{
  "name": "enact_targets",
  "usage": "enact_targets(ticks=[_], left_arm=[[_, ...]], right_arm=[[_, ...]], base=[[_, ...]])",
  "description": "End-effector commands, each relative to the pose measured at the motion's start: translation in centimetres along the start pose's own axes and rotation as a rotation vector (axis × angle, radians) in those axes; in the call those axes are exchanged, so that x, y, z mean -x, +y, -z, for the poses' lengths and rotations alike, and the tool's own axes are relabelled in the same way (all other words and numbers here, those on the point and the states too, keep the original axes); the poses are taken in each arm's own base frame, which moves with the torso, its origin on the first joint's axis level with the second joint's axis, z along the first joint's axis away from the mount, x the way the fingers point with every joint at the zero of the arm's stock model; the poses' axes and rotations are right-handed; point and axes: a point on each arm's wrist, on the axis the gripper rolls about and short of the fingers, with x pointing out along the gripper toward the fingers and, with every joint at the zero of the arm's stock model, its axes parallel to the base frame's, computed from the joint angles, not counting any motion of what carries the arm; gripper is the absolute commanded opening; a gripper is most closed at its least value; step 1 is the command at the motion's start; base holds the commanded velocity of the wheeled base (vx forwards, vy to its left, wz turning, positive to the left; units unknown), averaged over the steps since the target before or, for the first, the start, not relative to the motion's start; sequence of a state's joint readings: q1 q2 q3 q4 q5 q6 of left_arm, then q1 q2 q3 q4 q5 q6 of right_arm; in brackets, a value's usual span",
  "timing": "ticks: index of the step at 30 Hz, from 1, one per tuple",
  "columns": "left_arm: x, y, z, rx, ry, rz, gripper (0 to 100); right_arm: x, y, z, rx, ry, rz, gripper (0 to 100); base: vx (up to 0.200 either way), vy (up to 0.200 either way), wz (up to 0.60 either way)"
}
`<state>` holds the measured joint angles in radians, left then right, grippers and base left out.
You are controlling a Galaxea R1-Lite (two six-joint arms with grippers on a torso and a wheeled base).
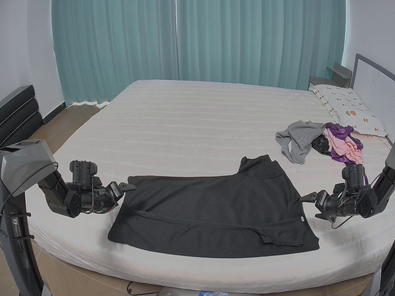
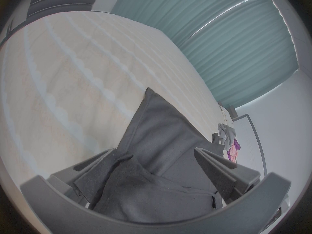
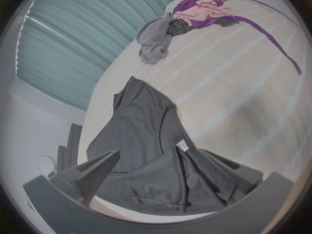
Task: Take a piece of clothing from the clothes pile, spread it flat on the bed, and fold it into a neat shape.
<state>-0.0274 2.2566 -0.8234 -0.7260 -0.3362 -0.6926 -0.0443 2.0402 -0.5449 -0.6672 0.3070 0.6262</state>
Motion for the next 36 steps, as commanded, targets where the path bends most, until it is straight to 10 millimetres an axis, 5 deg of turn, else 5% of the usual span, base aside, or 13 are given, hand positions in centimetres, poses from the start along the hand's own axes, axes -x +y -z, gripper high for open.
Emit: enact_targets(ticks=[1, 9, 27, 28, 36], left_arm=[[-1.2, 1.1, 0.7, -0.074, 0.01, 0.047, 100], [-1.2, 2.4, 2.4, -0.244, 0.044, 0.094, 100], [-2.0, 3.0, 2.6, -0.267, -0.015, 0.123, 100], [-2.0, 3.0, 2.6, -0.268, -0.017, 0.123, 0], [-1.8, 3.2, 2.4, -0.261, -0.031, 0.106, 0]], right_arm=[[-0.2, -0.1, 0.1, 0.0, 0.009, 0.001, 100], [-0.2, 0.0, 0.2, 0.001, 0.011, -0.001, 100], [-0.1, -0.1, 0.3, 0.002, 0.014, 0.001, 100], [-0.1, -0.1, 0.3, 0.002, 0.014, 0.001, 100], [-0.2, -0.1, 0.2, 0.0, 0.011, 0.001, 100]], base=[[0.0, 0.0, 0.0], [0.0, 0.0, 0.0], [0.0, 0.0, 0.0], [0.0, 0.0, 0.0], [0.0, 0.0, 0.0]])
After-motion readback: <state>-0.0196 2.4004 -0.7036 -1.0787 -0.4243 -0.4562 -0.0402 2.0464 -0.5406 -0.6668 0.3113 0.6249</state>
